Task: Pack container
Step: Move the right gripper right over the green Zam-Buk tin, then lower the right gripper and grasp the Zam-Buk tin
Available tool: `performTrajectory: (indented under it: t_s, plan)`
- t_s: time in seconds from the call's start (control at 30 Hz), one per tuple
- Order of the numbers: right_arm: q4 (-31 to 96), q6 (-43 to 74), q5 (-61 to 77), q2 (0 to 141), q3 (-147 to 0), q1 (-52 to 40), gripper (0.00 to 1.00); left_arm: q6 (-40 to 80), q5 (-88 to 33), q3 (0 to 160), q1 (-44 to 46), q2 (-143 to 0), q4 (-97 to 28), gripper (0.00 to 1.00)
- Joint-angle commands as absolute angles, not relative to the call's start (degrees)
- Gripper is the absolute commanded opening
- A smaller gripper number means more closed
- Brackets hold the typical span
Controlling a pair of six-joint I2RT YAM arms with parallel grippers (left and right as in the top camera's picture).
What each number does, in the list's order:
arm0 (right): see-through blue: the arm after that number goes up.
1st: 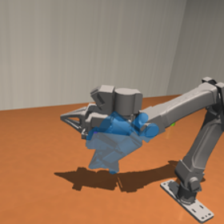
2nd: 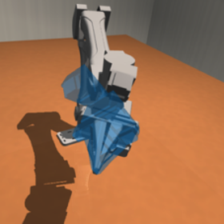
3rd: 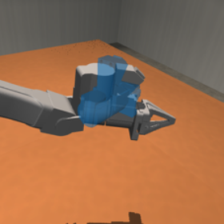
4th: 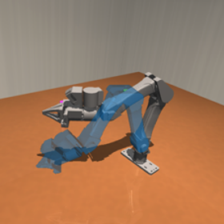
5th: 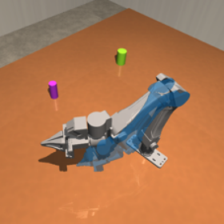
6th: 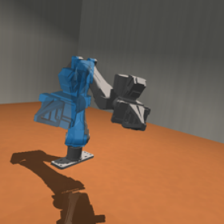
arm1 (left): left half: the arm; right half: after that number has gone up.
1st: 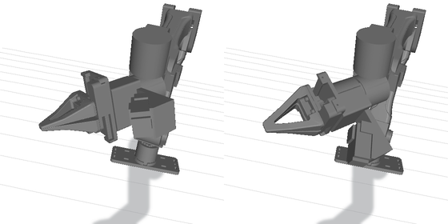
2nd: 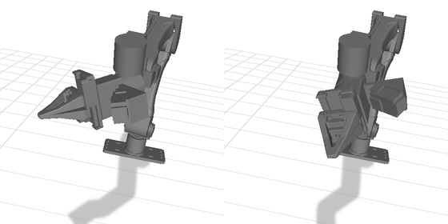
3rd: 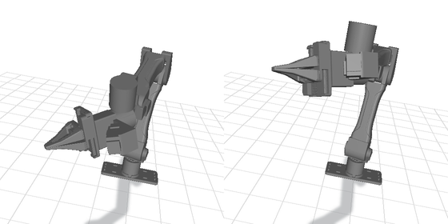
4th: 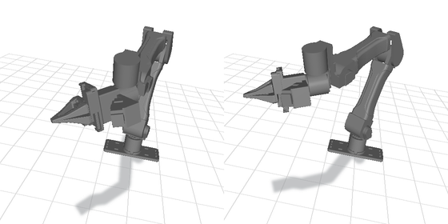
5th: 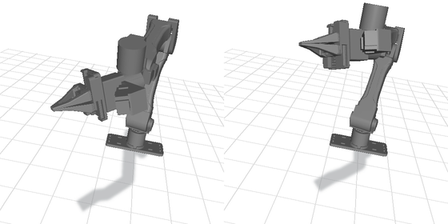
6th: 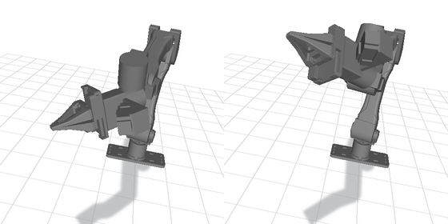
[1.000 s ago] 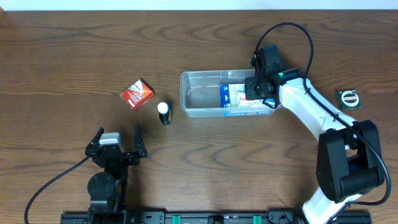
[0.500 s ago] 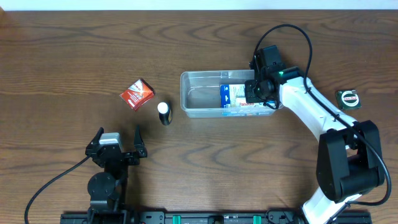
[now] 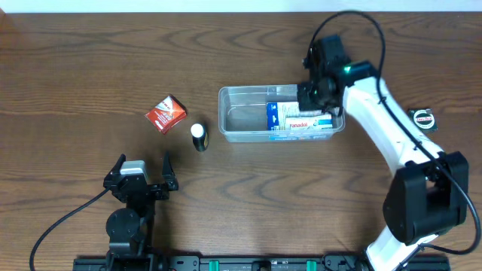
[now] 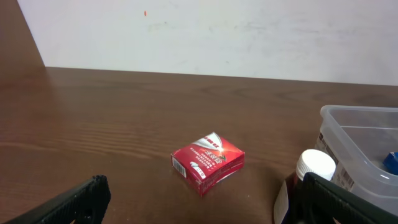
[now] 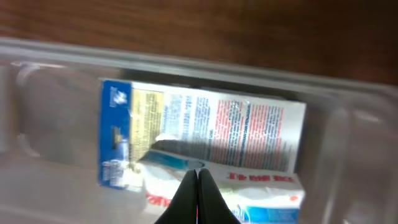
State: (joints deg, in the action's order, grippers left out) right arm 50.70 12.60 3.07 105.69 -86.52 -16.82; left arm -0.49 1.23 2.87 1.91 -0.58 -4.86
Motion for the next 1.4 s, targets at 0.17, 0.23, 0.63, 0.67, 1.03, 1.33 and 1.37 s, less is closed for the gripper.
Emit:
performTrajectory:
  t_s: [0.17,0.23,0.63,0.67,1.03,1.33,1.37]
  plan:
    - [63.5,9.5,2.8,105.6,-104.3,-2.9,0.01,-1.5,0.6,1.1,1.5,-0.2,-5.7,0.98]
    - [64.6,8.2,2.8,105.6,-105.4,2.2,0.03,-1.5,0.6,1.1,1.5,-0.2,-5.7,0.98]
    - [64.8,5.1,3.9,109.9,-104.1,28.7,0.91,-1.5,0.6,1.1,1.5,-0.2,-5.7,0.98]
    - [64.7,4.7,4.3,110.4,-103.7,29.6,0.95,-1.5,0.6,1.1,1.5,-0.2,-5.7,0.98]
    - [55.1,-12.3,11.5,120.2,-92.2,31.5,0.99,-1.5,0.6,1.1,1.5,-0.2,-5.7,0.98]
    - [52.9,-15.5,13.7,124.8,-90.9,31.4,0.99,-1.5,0.6,1.1,1.5,-0.2,-5.7,0.98]
    - [52.7,-15.5,13.9,124.8,-90.9,31.2,0.99,-1.5,0.6,1.1,1.5,-0.2,-5.7,0.98]
